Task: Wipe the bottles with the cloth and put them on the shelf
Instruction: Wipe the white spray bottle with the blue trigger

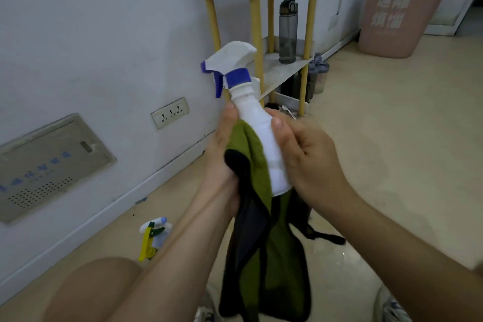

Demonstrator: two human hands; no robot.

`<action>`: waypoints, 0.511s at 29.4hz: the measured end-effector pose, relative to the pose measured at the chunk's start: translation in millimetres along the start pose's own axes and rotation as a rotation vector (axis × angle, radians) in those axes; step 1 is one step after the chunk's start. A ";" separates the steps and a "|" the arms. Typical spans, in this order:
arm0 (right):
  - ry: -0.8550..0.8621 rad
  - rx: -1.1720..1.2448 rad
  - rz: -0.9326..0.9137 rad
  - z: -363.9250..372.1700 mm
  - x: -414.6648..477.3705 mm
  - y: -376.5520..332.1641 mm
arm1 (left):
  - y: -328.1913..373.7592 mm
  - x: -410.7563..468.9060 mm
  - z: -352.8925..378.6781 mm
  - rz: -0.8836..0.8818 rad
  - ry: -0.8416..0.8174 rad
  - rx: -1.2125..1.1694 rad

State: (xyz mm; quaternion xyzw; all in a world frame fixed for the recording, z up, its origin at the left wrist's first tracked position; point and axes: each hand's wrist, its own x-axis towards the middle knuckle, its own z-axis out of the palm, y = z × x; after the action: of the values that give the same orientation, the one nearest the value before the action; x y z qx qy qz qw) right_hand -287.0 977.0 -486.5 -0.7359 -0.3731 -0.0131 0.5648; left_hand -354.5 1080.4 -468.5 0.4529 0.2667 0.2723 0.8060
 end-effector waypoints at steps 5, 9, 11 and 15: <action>-0.063 0.288 0.320 18.4 -12.3 -8.1 | -4.9 -2.0 12.2 0.388 0.258 0.444; -0.092 0.402 0.405 19.9 -7.6 -1.1 | -0.2 -3.4 11.7 0.430 0.096 0.432; -0.145 0.426 0.443 16.9 -3.0 0.2 | 5.5 -5.7 9.9 0.329 -0.048 0.398; -0.300 0.577 0.529 13.9 -1.5 3.1 | 19.3 -1.9 0.4 0.030 -0.292 0.251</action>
State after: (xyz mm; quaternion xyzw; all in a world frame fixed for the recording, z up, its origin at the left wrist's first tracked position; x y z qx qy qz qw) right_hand -291.9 987.6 -494.7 -0.6117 -0.2377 0.3446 0.6713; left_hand -359.4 1087.4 -451.1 0.5883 0.1723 0.1802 0.7693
